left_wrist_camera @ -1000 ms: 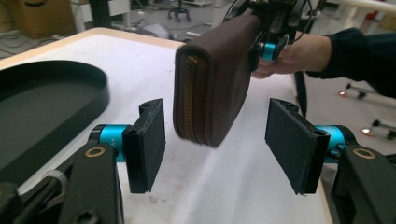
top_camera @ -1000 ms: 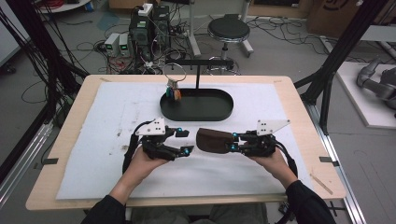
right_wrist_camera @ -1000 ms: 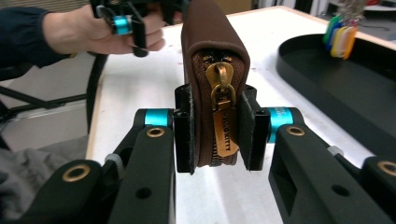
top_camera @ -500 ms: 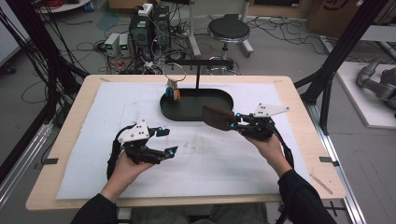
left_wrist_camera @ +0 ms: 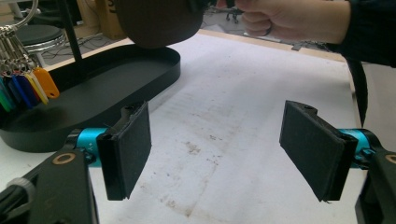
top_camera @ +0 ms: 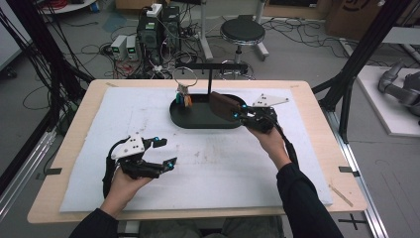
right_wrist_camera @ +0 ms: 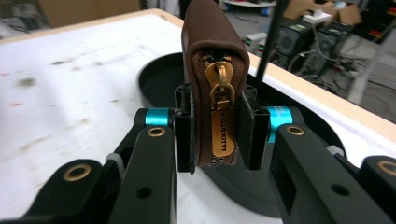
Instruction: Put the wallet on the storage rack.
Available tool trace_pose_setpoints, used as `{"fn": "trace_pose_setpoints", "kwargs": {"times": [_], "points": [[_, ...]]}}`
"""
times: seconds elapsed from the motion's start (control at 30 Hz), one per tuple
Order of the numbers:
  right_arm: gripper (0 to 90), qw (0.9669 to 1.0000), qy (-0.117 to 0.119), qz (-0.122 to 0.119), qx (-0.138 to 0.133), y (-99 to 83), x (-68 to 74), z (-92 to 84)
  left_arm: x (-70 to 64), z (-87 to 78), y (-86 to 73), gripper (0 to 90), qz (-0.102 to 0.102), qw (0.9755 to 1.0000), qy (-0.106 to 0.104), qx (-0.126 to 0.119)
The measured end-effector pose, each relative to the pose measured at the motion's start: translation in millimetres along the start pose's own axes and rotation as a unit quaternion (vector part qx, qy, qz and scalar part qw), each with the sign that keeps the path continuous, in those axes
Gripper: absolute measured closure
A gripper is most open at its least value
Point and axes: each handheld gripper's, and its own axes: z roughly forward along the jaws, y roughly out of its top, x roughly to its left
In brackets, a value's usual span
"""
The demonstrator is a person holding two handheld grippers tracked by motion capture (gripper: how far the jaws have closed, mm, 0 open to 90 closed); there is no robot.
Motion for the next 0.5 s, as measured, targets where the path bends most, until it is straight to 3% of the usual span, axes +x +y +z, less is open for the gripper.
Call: {"fn": "trace_pose_setpoints", "kwargs": {"times": [0.2,0.5], "points": [[72.1,0.9997,-0.015,0.020,-0.008,3.9,-2.3,22.8,-1.3,-0.3,-1.9,24.8,0.002,1.0000,0.003,-0.001],[72.0,0.9979,-0.045,0.046,0.007,-7.4,-7.5,57.0,-1.7,-3.5,-1.7,24.9,0.005,1.0000,0.004,-0.005]]}}
